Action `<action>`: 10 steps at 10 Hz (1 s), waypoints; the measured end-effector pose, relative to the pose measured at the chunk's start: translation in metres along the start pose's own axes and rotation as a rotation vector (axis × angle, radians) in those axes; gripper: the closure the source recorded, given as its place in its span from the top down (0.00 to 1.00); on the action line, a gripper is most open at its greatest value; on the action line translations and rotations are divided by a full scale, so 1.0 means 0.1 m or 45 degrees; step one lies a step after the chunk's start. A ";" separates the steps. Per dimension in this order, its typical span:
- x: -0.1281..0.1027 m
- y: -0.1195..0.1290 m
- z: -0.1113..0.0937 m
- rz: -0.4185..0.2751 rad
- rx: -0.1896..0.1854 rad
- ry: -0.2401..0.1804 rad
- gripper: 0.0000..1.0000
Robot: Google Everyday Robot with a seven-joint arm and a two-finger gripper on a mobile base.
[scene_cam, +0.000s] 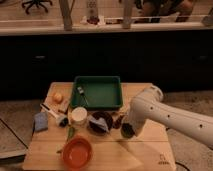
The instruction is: Stack cups into tray
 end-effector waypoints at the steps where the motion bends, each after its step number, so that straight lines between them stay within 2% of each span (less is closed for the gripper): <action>1: 0.00 -0.02 -0.02 -0.005 -0.002 0.001 0.00; 10: 0.05 -0.13 -0.19 -0.044 0.006 0.028 0.00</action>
